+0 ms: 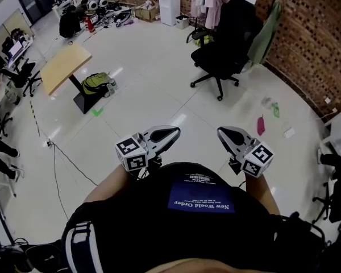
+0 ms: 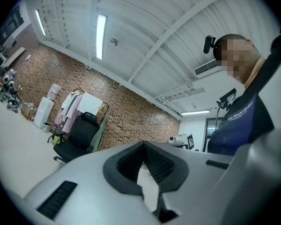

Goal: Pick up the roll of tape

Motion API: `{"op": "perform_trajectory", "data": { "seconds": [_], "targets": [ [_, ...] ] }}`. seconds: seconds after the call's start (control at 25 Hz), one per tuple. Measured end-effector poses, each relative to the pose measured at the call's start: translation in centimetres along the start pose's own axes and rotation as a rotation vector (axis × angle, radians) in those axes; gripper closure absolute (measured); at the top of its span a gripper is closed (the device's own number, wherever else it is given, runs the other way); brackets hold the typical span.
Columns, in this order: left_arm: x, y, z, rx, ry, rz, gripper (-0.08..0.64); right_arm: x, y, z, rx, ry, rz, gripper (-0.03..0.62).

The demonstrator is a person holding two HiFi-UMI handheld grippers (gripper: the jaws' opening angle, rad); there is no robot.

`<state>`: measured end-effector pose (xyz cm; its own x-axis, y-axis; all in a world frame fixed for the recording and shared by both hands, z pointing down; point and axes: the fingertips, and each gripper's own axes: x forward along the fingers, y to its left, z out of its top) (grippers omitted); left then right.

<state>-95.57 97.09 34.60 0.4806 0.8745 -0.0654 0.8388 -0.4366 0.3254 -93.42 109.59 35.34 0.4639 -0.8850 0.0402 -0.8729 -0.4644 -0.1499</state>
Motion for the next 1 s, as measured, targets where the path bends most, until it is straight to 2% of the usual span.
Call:
{"op": "perform_trajectory", "data": {
  "seconds": [0.24, 0.48, 0.72, 0.88, 1.0],
  "targets": [
    [-4.9, 9.4, 4.8, 0.046, -0.001, -0.009, 0.554, 10.6, -1.8, 2.7, 0.02, -0.051, -0.005, 0.606],
    [-7.1, 16.9, 6.8, 0.015, -0.004, 0.022, 0.553, 18.3, -4.5, 2.5, 0.04, -0.017, 0.016, 0.606],
    [-3.6, 23.1, 7.4, -0.003, -0.002, 0.067, 0.554, 22.2, -11.9, 2.2, 0.066, -0.007, 0.061, 0.606],
    [1.2, 27.2, 9.2, 0.006, -0.037, 0.11, 0.554, 24.4, -18.4, 3.1, 0.046, -0.004, 0.136, 0.606],
    [5.1, 31.1, 10.7, 0.037, -0.048, 0.178, 0.553, 26.3, -24.2, 4.6, 0.02, 0.013, 0.202, 0.606]
  ]
}}
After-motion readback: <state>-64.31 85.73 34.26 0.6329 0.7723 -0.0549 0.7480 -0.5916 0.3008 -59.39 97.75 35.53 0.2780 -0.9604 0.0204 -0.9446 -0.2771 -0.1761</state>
